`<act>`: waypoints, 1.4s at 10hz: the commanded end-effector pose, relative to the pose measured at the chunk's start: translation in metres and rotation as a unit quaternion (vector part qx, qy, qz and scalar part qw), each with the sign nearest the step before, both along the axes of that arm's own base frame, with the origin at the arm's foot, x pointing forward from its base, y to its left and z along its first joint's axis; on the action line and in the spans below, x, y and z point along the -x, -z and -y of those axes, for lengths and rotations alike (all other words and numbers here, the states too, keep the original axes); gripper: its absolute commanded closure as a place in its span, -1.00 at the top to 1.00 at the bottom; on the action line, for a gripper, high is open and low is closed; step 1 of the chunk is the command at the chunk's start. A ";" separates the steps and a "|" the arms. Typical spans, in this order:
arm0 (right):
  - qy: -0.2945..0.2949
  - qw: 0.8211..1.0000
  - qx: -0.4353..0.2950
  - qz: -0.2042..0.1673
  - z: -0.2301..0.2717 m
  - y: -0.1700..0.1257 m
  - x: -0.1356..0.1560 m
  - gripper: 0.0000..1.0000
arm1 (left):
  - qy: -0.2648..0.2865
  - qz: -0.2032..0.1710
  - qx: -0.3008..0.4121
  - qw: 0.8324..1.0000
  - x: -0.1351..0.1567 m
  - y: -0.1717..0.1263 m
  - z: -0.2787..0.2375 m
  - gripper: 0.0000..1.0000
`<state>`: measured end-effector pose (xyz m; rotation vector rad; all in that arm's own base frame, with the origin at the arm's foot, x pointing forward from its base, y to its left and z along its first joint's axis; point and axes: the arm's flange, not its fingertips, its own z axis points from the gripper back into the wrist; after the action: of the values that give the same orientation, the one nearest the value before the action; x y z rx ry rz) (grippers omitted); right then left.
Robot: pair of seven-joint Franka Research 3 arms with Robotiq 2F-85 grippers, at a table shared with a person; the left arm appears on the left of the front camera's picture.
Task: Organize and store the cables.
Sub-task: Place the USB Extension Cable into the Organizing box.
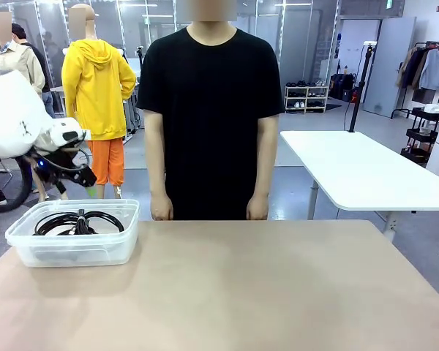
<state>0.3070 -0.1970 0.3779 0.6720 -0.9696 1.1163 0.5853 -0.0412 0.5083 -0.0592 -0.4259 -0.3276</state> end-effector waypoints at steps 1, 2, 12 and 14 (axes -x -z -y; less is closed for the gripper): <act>0.008 1.000 -0.004 -0.002 -0.002 -0.001 -0.001 1.00 | 0.136 0.028 0.008 0.990 0.018 -0.028 -0.030 1.00; 0.008 1.000 -0.004 -0.002 -0.002 -0.001 -0.001 1.00 | 0.181 0.043 0.007 0.982 0.033 -0.034 -0.046 1.00; 0.008 1.000 -0.004 -0.002 -0.002 -0.001 -0.001 1.00 | 0.358 0.173 0.065 0.915 0.207 0.004 -0.243 1.00; 0.008 1.000 -0.004 -0.002 -0.002 -0.001 -0.001 1.00 | 0.312 0.167 0.094 0.930 0.208 0.009 -0.265 1.00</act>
<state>0.3071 -0.1964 0.3776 0.6728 -0.9682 1.1171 0.3745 0.2211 0.5010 -0.3024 -0.7794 -0.9806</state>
